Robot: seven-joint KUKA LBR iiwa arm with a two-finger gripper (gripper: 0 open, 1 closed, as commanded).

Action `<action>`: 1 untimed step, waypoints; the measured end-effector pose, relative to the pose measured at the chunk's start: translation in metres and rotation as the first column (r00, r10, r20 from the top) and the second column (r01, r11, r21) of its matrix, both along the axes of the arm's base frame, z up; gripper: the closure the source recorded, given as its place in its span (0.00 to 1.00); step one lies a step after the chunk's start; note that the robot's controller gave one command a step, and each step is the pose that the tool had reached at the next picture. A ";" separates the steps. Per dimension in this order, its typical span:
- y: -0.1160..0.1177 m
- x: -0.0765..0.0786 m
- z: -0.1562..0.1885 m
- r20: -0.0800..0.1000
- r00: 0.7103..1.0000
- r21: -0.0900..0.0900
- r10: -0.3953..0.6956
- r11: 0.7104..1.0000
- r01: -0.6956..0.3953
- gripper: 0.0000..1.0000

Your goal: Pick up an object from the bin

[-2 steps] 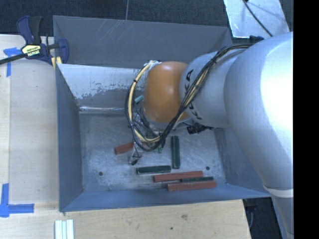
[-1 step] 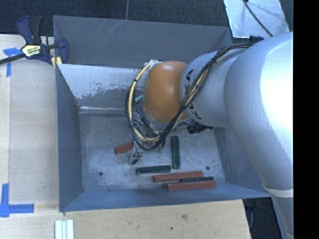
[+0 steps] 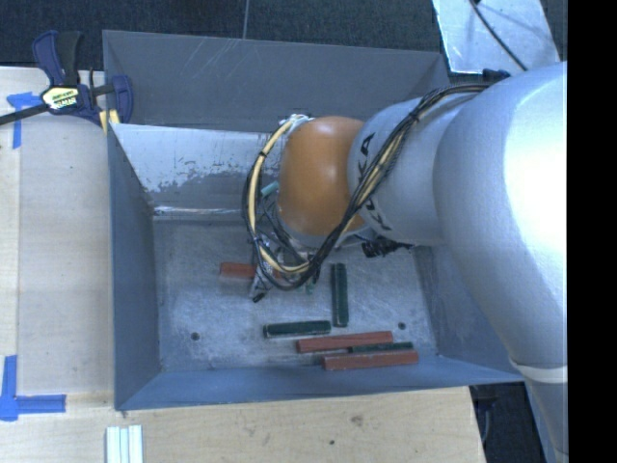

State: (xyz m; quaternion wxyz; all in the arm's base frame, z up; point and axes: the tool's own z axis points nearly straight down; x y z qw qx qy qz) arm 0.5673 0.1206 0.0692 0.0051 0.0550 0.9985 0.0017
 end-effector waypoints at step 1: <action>-0.001 0.003 0.099 0.001 1.000 0.000 -0.001 1.000 0.001 1.00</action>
Offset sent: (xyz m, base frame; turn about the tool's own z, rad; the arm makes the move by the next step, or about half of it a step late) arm 0.0001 0.0000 0.0939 0.0000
